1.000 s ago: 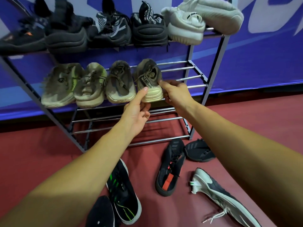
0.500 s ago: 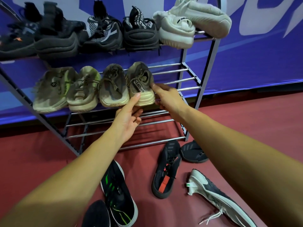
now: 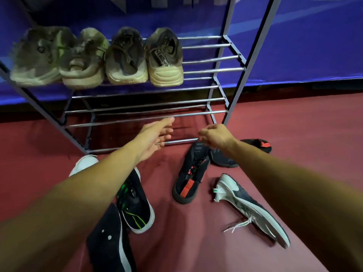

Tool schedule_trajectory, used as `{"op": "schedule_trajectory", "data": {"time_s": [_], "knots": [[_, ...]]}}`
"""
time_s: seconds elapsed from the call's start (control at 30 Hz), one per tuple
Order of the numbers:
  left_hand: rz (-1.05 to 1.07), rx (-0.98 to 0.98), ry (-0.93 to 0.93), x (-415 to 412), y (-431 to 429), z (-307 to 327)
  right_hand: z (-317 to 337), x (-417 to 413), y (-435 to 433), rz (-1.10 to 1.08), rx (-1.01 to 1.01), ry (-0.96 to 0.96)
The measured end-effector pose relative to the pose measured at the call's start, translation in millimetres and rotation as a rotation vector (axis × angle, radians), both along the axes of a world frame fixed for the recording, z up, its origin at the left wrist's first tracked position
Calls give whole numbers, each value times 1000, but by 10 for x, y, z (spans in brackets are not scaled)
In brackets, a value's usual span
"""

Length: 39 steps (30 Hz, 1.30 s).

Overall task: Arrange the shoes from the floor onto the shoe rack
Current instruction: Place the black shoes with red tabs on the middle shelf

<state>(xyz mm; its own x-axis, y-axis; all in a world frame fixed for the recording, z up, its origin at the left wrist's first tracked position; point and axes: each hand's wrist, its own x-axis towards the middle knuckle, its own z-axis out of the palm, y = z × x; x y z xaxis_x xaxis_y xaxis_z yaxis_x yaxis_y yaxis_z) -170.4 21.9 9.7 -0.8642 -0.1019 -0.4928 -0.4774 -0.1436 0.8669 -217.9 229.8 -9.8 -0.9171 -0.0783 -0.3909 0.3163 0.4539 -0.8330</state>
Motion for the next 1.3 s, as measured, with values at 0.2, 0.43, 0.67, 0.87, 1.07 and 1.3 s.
{"op": "schedule_trajectory", "data": {"time_s": [0.2, 0.43, 0.67, 0.87, 1.07, 1.3], "knots": [[-367, -437, -212, 189, 64, -706, -692, 403, -67, 171, 329, -263], [-619, -532, -405, 477, 165, -1255, -942, 574, -162, 236, 568, -295], [-524, -437, -442, 568, 317, -1407, -1098, 515, -136, 225, 587, -324], [-454, -459, -446, 539, 357, -1301, -963, 508, -8, 163, 379, -320], [-465, -332, -459, 523, 469, -752, -501, 450, 212, 136, 215, -516], [-449, -232, -458, 714, 640, -90, 206, 497, 298, 307, 415, -562]]}}
